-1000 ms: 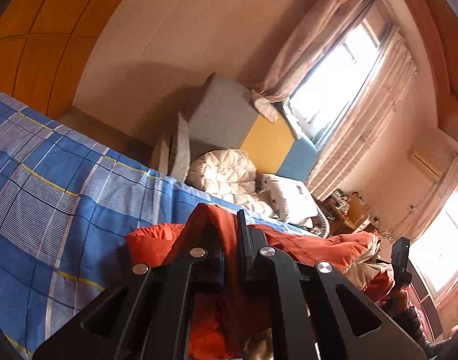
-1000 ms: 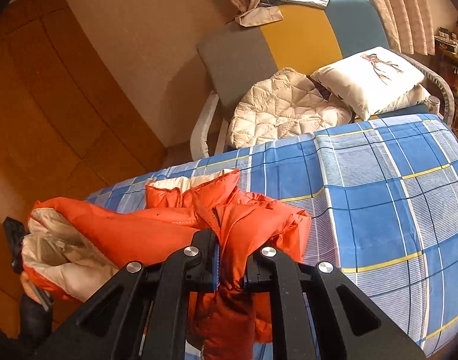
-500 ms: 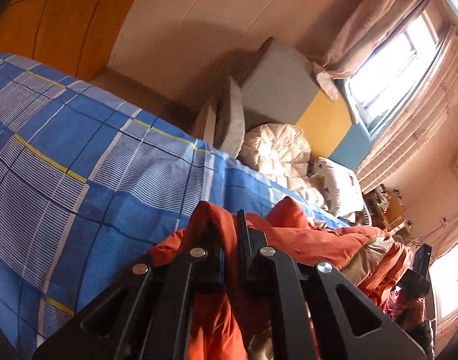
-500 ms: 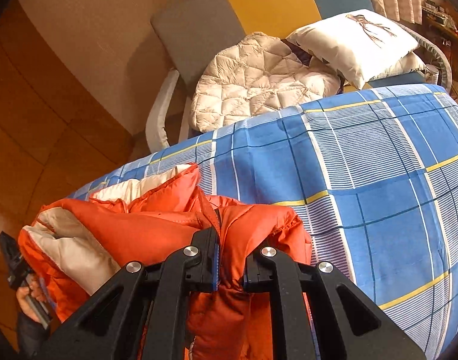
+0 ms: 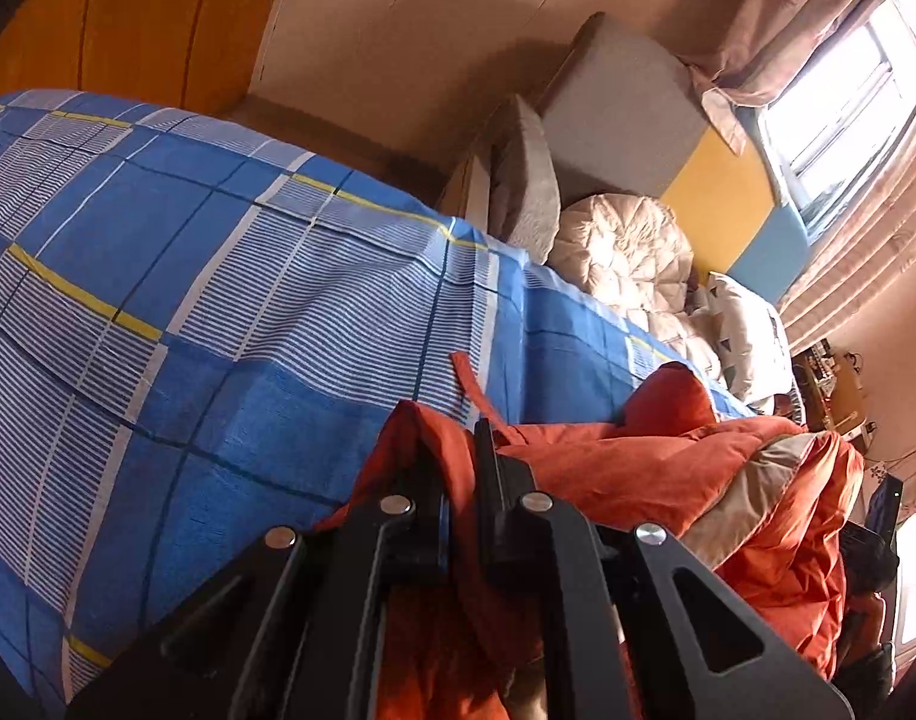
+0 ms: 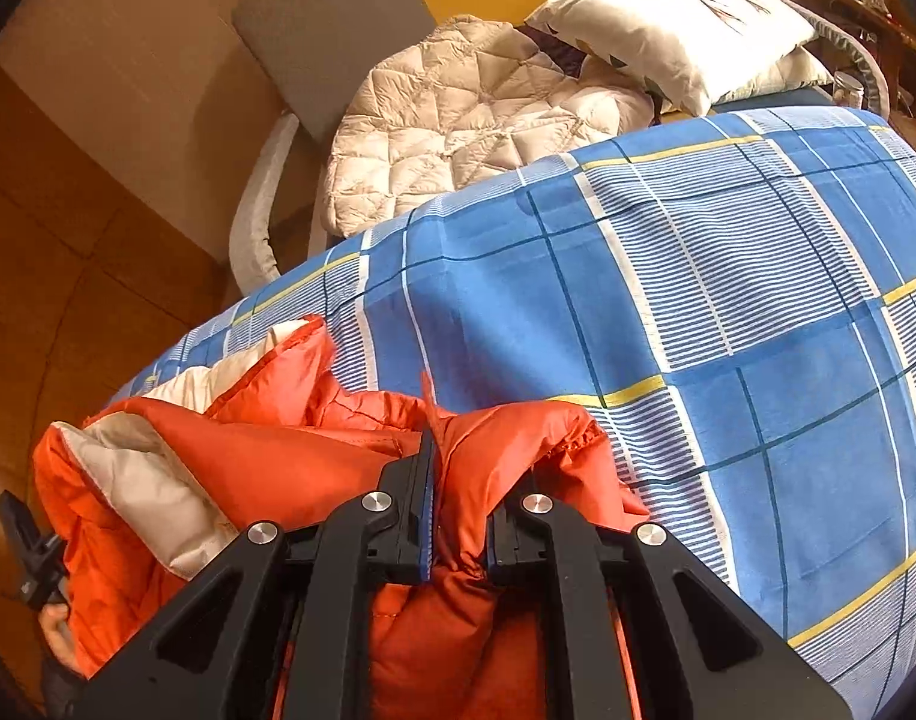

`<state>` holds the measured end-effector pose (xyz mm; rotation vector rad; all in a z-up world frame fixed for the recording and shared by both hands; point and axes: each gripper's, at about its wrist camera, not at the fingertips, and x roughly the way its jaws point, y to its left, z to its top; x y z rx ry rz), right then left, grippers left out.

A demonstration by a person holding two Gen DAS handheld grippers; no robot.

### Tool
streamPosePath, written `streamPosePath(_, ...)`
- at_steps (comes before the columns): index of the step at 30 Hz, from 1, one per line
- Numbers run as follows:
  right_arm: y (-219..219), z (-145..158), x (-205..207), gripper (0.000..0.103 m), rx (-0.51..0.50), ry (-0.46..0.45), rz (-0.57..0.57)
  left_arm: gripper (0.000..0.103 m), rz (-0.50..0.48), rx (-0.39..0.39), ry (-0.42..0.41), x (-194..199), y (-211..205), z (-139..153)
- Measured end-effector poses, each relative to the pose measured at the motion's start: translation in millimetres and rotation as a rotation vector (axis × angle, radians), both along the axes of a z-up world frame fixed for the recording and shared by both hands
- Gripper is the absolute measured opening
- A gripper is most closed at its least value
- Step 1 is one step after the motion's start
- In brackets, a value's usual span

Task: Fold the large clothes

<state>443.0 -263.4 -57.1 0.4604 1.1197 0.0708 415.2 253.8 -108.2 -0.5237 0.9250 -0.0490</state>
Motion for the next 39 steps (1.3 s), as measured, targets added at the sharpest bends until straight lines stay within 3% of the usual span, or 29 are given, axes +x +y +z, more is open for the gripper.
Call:
streamPosePath(5, -1, -2, 4, 0.012, 0.014, 0.021, -0.008, 0.010, 0.000, 0.024, -0.012, -2, -3, 8)
streamPosePath(12, -3, 10, 3, 0.030, 0.066, 0.007, -0.022, 0.015, 0.012, 0.008, -0.030, -9, 0, 21)
streamPosePath(14, -3, 14, 3, 0.043, 0.093, -0.003, -0.022, 0.020, 0.010, 0.002, -0.033, -11, 0, 25)
streamPosePath(17, -4, 21, 3, 0.049, 0.105, -0.015, -0.037, 0.027, 0.015, -0.007, -0.040, -13, 1, 30)
streamPosePath(22, -9, 38, 1, 0.071, 0.156, -0.056, -0.067, 0.055, 0.028, -0.058, -0.066, -17, 5, 41)
streamPosePath(25, -14, 50, -1, 0.085, 0.184, -0.093, -0.095, 0.061, 0.032, -0.082, -0.083, -21, 6, 49)
streamPosePath(32, -23, 88, -14, 0.086, 0.139, -0.196, -0.109, 0.076, 0.014, -0.117, -0.115, -26, 5, 68)
streamPosePath(36, -4, 102, -27, 0.073, 0.053, -0.240, -0.030, 0.092, 0.050, -0.098, -0.143, -30, 9, 81)
streamPosePath(39, 20, 103, -34, 0.070, -0.001, -0.244, 0.058, 0.093, 0.067, -0.077, -0.182, -38, 15, 97)
